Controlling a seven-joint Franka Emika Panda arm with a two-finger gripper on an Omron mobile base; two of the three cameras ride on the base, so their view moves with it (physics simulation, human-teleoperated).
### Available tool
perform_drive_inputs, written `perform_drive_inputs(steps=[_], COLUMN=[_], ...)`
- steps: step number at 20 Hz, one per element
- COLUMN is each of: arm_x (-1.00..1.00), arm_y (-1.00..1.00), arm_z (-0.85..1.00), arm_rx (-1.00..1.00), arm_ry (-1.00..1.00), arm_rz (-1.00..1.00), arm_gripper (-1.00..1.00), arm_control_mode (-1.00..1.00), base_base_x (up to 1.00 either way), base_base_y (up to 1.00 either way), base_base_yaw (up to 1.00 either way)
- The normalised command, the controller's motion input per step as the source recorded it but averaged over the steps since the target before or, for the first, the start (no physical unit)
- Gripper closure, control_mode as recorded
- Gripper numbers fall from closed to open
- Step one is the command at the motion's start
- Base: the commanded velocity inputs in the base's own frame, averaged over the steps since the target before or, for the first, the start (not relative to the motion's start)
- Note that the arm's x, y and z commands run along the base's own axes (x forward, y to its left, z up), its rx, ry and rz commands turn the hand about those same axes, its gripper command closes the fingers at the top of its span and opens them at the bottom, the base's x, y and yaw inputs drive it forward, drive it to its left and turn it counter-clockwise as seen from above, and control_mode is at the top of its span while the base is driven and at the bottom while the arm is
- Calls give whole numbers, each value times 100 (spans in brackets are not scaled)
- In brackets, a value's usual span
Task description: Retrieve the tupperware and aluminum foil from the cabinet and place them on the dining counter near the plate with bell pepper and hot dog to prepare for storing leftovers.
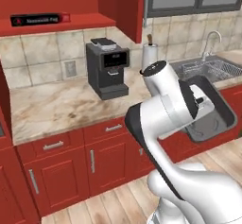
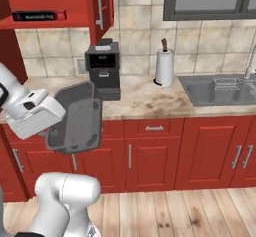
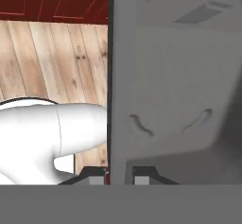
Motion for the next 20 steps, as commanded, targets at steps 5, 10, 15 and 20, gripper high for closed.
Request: perform_drive_inputs(steps=[5,10,15,20], arm_x=[0,0,0,0], arm_y=[0,0,0,0], arm_z=[0,0,0,0], arm_rx=[0,0,0,0], arm_ry=[0,0,0,0], arm_rz=[0,0,0,0], arm_gripper=[100,100,100,100], arm_control_mode=[100,100,100,100], base_base_x=[-8,0,0,1], base_base_y=[0,0,-2,0], base_base_yaw=[-88,-90,-85,-83])
